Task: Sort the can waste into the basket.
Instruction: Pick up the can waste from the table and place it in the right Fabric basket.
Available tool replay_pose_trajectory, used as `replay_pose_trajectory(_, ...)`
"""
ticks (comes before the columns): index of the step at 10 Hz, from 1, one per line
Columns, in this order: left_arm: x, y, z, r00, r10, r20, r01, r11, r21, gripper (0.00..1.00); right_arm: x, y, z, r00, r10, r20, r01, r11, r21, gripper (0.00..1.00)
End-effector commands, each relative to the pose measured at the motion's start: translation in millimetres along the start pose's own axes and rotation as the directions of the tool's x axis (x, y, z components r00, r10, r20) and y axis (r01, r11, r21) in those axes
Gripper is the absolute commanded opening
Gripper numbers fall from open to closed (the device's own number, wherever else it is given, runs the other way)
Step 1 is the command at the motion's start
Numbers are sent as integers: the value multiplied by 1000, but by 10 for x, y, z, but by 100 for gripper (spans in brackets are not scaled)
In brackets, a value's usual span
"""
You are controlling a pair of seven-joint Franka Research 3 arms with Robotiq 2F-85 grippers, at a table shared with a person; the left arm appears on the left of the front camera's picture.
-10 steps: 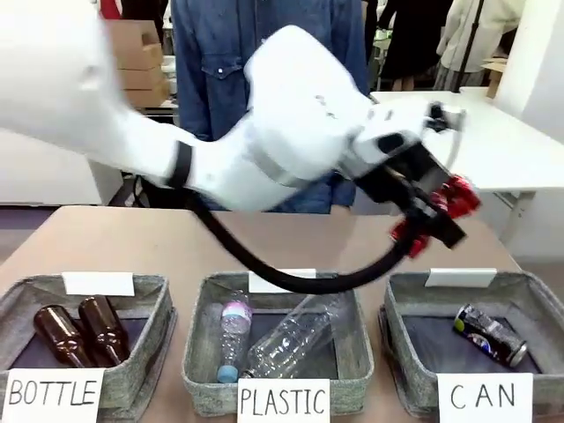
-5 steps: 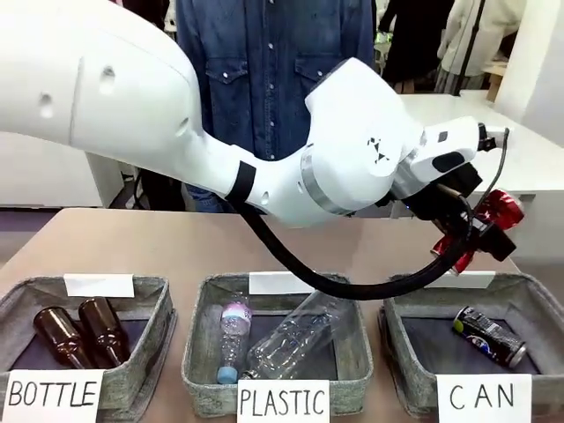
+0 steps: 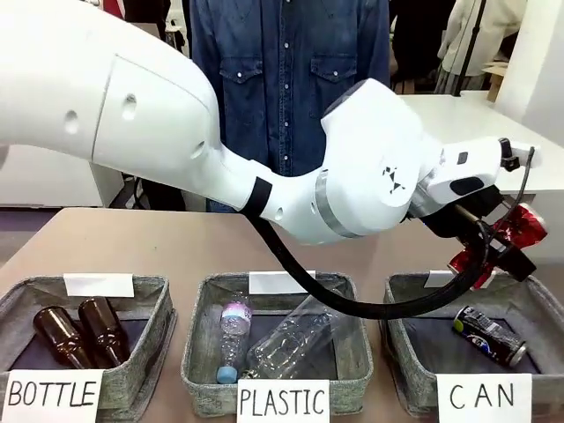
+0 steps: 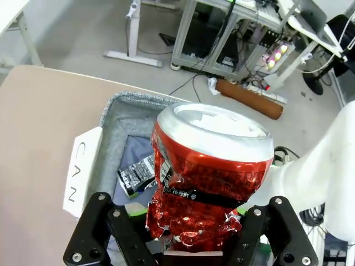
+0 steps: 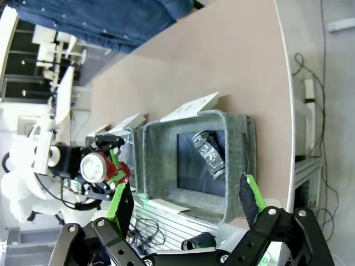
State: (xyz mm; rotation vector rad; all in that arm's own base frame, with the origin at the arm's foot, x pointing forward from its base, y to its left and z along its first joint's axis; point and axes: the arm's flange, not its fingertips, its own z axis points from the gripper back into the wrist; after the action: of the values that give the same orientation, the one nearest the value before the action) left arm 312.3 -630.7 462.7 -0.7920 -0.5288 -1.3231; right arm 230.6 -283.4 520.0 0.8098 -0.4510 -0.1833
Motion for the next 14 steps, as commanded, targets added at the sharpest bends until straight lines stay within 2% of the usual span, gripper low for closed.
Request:
replay_pose_trajectory(1,-42,10,59,999,-30,11,30,1000,5,59,8,18,20,1000,-14,-3,14,1000,-14,100)
replay_pose_trajectory(2,-34,-1,65,999,-37,11,37,999,14,100,8,18,20,1000,-14,-3,14,1000,-14,100)
replay_pose_trajectory(3,-28,-9,70,999,-43,13,42,999,14,64,8,18,20,1000,-14,-3,14,1000,-14,100)
replay_pose_trajectory(4,-26,-10,71,999,-43,14,42,999,21,100,8,18,20,1000,-14,-3,14,1000,-14,100)
replay_pose_trajectory(11,-29,36,261,999,-38,-4,38,999,38,100,8,18,20,1000,-14,-3,14,1000,-14,100)
replay_pose_trajectory(12,-161,103,488,989,-68,-133,79,994,78,100,0,-1,0,1000,-1,0,1,1000,0,100)
replay_pose_trajectory(13,-296,204,887,973,-20,-231,46,993,110,100,86,93,-139,999,51,-19,-51,999,0,100)
replay_pose_trajectory(14,-437,283,1396,975,59,-216,-31,991,129,100,244,291,-395,995,93,-45,-94,995,-19,100)
